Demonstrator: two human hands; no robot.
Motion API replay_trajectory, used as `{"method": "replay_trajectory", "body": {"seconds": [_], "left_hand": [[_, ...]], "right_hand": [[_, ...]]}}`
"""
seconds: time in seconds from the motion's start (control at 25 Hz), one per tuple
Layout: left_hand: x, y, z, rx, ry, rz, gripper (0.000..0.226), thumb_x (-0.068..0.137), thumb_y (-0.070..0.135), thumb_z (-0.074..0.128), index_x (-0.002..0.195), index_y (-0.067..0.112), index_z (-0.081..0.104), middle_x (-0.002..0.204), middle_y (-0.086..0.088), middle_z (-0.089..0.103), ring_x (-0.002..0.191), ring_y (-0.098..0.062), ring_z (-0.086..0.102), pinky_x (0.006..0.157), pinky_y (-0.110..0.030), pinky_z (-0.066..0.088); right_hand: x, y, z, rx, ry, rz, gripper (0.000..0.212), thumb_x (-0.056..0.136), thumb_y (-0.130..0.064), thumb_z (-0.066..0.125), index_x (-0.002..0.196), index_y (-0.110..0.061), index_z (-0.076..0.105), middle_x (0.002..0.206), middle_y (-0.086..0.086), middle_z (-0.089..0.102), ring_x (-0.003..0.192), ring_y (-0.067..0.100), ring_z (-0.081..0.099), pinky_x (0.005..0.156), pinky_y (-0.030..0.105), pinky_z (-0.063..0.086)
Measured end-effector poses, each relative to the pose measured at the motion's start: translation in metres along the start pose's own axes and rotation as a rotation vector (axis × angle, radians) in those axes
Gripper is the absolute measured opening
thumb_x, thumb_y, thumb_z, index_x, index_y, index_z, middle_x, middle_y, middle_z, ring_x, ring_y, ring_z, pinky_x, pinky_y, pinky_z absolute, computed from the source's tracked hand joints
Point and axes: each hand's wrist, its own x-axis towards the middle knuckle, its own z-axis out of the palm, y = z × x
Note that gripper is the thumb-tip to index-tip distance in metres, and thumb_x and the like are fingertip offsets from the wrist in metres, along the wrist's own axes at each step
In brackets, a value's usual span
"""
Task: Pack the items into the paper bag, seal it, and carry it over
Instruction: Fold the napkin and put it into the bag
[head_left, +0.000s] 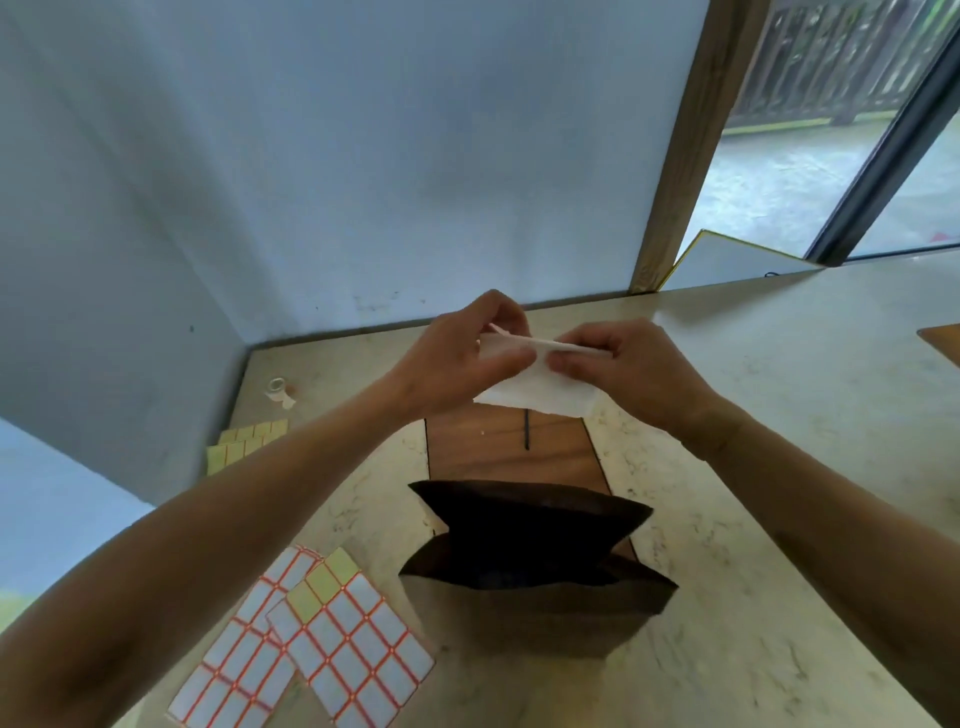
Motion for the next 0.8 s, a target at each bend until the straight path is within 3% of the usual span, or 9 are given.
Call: {"method": "replay_trajectory", "body": {"seconds": [0.12, 0.24, 0.4, 0.52, 0.64, 0.8], "left_hand": [[-0.017, 0.012, -0.001, -0.084, -0.012, -0.067, 0.018, 0.081, 0.04, 0.072, 0.093, 0.029, 0.066, 0.085, 0.014, 0.068, 0.078, 0.001, 0.062, 0.063, -0.012, 0.045], [-0.034, 0.011, -0.005, -0.079, 0.016, -0.098, 0.005, 0.081, 0.032, 0.073, 0.084, 0.031, 0.069, 0.079, 0.013, 0.068, 0.073, -0.002, 0.062, 0.061, -0.019, 0.05], [-0.053, 0.01, -0.011, -0.215, 0.137, -0.166, 0.005, 0.081, 0.032, 0.075, 0.082, 0.03, 0.07, 0.078, 0.014, 0.07, 0.067, -0.003, 0.065, 0.056, -0.017, 0.05], [-0.055, 0.015, -0.01, -0.24, 0.21, -0.184, 0.007, 0.08, 0.036, 0.075, 0.084, 0.032, 0.07, 0.081, 0.014, 0.07, 0.069, -0.002, 0.065, 0.055, -0.017, 0.049], [-0.053, 0.023, -0.006, -0.241, 0.205, -0.156, 0.006, 0.081, 0.035, 0.074, 0.084, 0.035, 0.069, 0.081, 0.02, 0.069, 0.069, 0.001, 0.064, 0.053, -0.012, 0.047], [-0.053, 0.025, 0.001, -0.201, 0.224, -0.11, 0.005, 0.083, 0.031, 0.073, 0.087, 0.028, 0.07, 0.081, 0.015, 0.068, 0.072, -0.002, 0.063, 0.057, -0.015, 0.05]], "right_hand": [[-0.012, -0.018, 0.002, 0.023, -0.119, -0.022, 0.015, 0.088, -0.027, 0.065, 0.098, -0.028, 0.076, 0.082, -0.008, 0.074, 0.078, 0.005, 0.067, 0.069, 0.016, 0.051], [-0.026, -0.021, 0.0, 0.103, -0.17, 0.027, 0.016, 0.088, -0.016, 0.067, 0.101, -0.019, 0.075, 0.078, -0.004, 0.074, 0.068, 0.004, 0.066, 0.061, 0.015, 0.052], [-0.045, -0.022, -0.004, 0.426, -0.079, 0.145, 0.012, 0.078, -0.017, 0.074, 0.09, -0.019, 0.075, 0.082, 0.005, 0.075, 0.069, 0.014, 0.072, 0.06, 0.02, 0.056], [-0.05, -0.028, 0.009, 0.69, -0.098, 0.237, 0.038, 0.07, -0.038, 0.076, 0.103, -0.02, 0.072, 0.098, 0.004, 0.074, 0.089, 0.022, 0.072, 0.069, 0.029, 0.058], [-0.05, -0.037, 0.029, 0.757, -0.143, 0.304, 0.061, 0.062, -0.038, 0.082, 0.115, -0.014, 0.063, 0.11, 0.013, 0.067, 0.097, 0.027, 0.069, 0.074, 0.037, 0.059], [-0.054, -0.04, 0.038, 0.636, -0.068, 0.28, 0.054, 0.061, -0.035, 0.08, 0.108, -0.015, 0.063, 0.095, 0.008, 0.068, 0.066, 0.02, 0.071, 0.058, 0.028, 0.059]]}}
